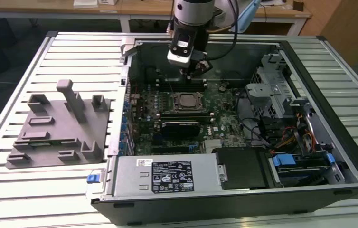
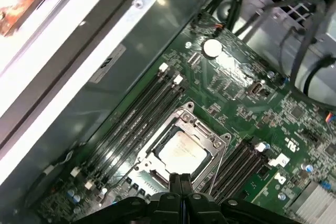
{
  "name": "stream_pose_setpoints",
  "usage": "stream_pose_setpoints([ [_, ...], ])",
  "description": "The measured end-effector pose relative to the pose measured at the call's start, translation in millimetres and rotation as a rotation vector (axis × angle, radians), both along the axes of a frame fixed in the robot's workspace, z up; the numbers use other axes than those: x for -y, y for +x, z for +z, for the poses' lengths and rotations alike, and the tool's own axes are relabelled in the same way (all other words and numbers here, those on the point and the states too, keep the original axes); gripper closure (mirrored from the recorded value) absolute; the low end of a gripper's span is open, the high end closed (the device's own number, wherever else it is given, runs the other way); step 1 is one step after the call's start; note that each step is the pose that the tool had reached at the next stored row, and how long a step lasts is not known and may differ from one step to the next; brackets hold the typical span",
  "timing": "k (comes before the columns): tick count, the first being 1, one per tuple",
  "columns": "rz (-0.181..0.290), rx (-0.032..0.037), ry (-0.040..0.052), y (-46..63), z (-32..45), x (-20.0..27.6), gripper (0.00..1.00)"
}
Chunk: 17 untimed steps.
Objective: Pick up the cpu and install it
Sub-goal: 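Install the first cpu locking lever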
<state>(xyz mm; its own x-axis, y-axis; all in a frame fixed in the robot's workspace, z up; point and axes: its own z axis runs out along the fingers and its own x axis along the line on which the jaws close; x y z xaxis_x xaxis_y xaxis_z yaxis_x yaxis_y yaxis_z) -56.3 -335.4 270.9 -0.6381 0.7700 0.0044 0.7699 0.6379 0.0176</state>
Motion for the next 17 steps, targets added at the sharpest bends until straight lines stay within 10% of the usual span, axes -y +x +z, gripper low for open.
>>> stream_pose_setpoints([
  [17,0.288,0.0001,-0.0016,-0.5,-1.5,0.0,0.89],
])
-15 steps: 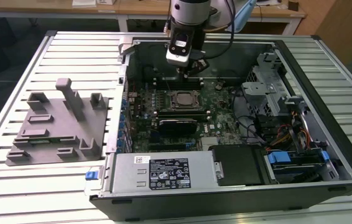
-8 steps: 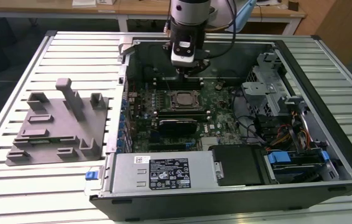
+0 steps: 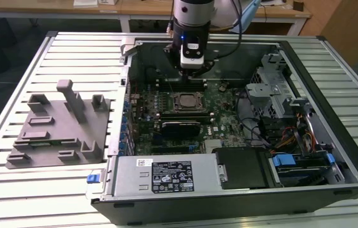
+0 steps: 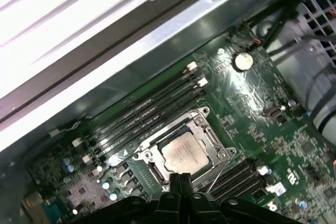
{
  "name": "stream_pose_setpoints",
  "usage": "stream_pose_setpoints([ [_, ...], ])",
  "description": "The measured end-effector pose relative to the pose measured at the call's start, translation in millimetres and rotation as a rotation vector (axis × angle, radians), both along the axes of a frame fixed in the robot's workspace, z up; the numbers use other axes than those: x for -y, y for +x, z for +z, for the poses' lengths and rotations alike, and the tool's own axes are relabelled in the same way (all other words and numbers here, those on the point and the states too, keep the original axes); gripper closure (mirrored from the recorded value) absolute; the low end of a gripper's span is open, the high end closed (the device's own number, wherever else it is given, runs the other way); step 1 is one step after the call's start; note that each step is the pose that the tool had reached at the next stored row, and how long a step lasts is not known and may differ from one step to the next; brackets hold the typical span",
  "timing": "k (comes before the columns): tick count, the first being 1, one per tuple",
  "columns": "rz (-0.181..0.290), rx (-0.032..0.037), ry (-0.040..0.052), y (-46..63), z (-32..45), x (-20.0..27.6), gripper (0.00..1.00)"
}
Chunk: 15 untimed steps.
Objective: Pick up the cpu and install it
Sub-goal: 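Install the first cpu locking lever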
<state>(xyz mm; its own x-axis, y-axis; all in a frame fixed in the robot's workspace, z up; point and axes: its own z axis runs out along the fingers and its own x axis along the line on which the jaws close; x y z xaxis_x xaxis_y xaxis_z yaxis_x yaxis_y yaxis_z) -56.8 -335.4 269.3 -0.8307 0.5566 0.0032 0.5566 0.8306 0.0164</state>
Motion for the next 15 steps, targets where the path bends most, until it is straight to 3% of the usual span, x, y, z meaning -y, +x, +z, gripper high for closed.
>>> stream_pose_setpoints([
  [15,0.271,0.0,0.0,0.0,-2.4,0.0,0.89],
])
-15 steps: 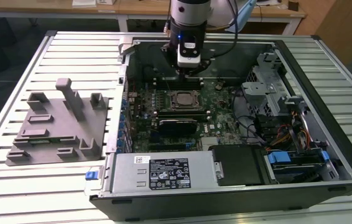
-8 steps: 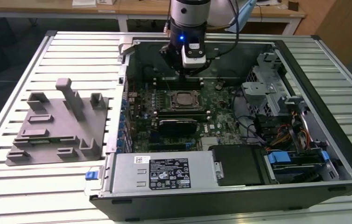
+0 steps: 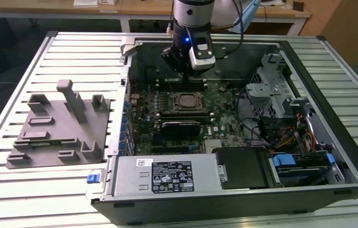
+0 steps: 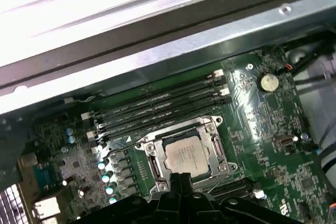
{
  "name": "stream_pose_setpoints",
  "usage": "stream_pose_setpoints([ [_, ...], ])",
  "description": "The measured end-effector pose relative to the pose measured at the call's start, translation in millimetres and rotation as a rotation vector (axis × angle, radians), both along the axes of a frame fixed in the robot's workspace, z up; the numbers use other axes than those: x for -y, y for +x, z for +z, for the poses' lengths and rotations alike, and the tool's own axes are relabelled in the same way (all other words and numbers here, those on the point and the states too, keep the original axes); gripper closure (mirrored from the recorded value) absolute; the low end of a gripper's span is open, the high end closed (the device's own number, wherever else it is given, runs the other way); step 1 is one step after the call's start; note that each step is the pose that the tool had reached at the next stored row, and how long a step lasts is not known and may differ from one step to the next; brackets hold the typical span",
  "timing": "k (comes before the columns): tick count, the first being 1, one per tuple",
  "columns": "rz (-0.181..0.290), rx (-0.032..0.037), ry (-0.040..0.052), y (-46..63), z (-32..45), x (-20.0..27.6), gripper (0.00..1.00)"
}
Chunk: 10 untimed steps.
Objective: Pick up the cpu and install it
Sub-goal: 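Install the first cpu locking lever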
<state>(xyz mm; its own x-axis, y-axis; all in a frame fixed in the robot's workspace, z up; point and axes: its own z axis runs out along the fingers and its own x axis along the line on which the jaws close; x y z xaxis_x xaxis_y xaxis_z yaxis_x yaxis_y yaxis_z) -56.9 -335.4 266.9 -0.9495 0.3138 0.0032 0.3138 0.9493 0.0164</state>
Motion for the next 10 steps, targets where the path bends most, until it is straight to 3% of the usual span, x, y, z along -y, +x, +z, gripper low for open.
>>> stream_pose_setpoints([
  [10,0.2,0.0001,0.0001,0.0,-1.1,0.0,0.89],
])
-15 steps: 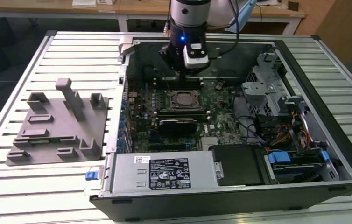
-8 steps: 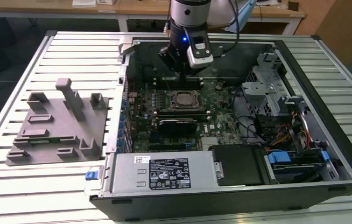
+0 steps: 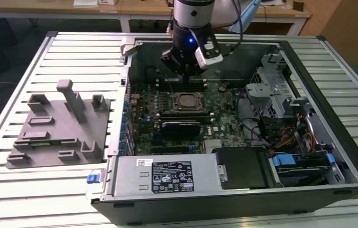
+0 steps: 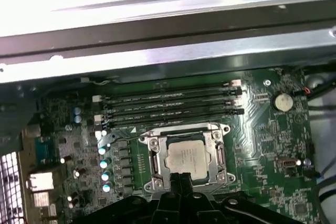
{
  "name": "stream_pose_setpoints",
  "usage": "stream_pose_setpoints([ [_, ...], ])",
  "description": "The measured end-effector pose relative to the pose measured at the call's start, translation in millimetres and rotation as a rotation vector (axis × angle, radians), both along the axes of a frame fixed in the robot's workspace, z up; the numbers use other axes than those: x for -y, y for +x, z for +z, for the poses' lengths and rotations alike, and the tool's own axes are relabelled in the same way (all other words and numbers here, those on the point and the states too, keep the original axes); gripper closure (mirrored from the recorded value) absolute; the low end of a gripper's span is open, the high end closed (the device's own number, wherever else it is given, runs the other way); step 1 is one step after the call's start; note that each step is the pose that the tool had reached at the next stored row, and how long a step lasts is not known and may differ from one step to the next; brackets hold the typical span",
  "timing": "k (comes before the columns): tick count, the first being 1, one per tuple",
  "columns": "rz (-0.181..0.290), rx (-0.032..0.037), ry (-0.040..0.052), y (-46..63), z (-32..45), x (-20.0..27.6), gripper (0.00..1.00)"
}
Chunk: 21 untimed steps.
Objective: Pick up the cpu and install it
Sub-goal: 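Install the first cpu locking lever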
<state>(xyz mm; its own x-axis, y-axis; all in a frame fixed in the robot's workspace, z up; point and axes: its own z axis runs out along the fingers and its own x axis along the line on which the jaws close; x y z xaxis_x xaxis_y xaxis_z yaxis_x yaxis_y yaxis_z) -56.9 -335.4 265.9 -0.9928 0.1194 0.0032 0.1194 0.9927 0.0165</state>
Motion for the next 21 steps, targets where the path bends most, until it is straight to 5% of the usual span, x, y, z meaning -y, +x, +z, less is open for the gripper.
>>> stream_pose_setpoints([
  [7,0.112,0.0,0.0,-1.7,-1.4,0.0,0.89],
  [14,0.114,0.0008,0.001,-29.2,-1.6,0.0,0.89],
  [21,0.115,0.0017,0.0021,-44.9,-2.1,-2.8,0.89],
])
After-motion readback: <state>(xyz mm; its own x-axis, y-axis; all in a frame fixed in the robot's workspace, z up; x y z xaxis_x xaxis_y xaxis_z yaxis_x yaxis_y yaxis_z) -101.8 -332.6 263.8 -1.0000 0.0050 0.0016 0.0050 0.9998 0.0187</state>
